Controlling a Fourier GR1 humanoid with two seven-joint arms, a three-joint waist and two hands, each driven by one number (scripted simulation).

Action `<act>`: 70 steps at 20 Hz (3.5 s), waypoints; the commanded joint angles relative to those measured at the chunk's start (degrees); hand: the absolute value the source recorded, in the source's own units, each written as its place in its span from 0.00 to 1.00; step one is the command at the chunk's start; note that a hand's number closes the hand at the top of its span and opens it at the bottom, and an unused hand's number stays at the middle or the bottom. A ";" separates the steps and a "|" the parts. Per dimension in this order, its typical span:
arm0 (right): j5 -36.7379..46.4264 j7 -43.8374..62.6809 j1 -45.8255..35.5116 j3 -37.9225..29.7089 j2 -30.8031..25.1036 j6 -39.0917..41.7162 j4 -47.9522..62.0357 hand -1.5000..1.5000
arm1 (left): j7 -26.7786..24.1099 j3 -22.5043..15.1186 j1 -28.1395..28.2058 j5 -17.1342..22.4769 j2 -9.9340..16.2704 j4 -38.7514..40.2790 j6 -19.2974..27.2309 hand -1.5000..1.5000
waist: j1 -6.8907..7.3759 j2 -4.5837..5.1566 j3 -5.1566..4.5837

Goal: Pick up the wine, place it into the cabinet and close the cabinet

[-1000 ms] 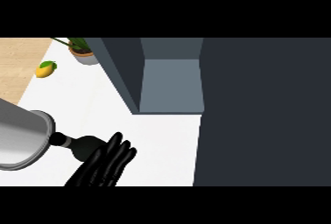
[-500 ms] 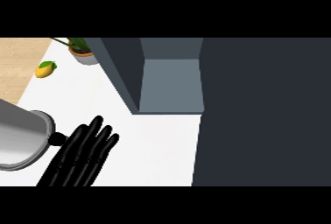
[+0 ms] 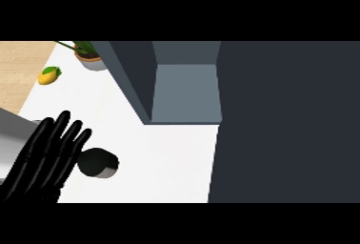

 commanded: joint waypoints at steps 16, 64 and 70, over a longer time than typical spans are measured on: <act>-5.31 2.71 3.16 -3.83 0.04 2.25 -8.60 0.00 | -16.03 18.60 -0.53 5.72 4.44 25.48 -11.15 0.00 | -0.35 0.01 0.05; 2.00 6.58 -0.02 2.70 2.88 1.18 -8.24 0.00 | -70.68 26.43 -22.92 -5.98 9.13 112.44 -31.77 0.00 | -0.38 0.10 0.00; -0.98 4.88 0.31 -0.44 2.59 2.11 -6.34 0.00 | -69.94 25.44 -24.32 -5.34 5.98 111.36 -30.36 0.00 | -0.26 0.08 0.02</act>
